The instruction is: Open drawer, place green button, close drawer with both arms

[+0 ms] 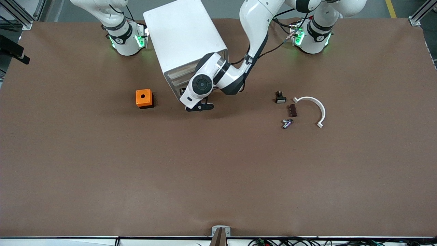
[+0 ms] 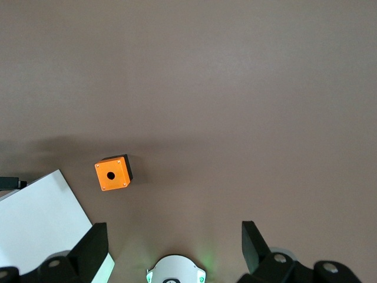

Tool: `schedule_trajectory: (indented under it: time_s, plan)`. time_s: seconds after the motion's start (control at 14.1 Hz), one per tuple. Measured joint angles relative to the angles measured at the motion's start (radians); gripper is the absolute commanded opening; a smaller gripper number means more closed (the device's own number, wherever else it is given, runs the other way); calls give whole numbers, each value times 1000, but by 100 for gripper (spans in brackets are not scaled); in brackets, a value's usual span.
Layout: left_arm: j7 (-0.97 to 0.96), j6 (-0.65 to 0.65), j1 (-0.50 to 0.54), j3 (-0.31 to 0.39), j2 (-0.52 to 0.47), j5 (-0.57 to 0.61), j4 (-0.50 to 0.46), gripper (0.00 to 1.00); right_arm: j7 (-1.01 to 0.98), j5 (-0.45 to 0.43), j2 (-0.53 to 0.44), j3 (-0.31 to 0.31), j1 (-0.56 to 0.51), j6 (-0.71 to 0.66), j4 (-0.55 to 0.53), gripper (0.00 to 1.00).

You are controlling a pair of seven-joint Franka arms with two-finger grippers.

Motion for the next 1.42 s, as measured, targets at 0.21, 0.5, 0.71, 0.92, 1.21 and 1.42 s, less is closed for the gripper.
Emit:
schedule_trajectory:
  time_s: [0.21, 0.5, 0.71, 0.92, 1.21, 1.42]
  plan:
    - [0, 0, 0, 1, 0, -2, -1, 100, -1, 0, -4, 11, 8, 2, 0, 100]
    - [0, 0, 4, 3, 0, -7, 0, 100, -2, -23, -4, 19, 56, 17, 0, 100]
    - [0, 0, 33, 11, -3, -8, 5, 100, -2, -26, -4, 18, 63, 41, 0, 100]
    - [0, 0, 91, 19, -16, -8, 10, 100, -2, -26, -4, 17, 62, 54, 0, 100]
    - [1, -1, 126, 106, -26, -8, 11, 100, -2, -26, -4, 15, 62, 65, -1, 100]
    - [1, -1, 146, 188, -27, -8, 11, 100, -2, -26, -4, 7, 60, 66, -4, 100]
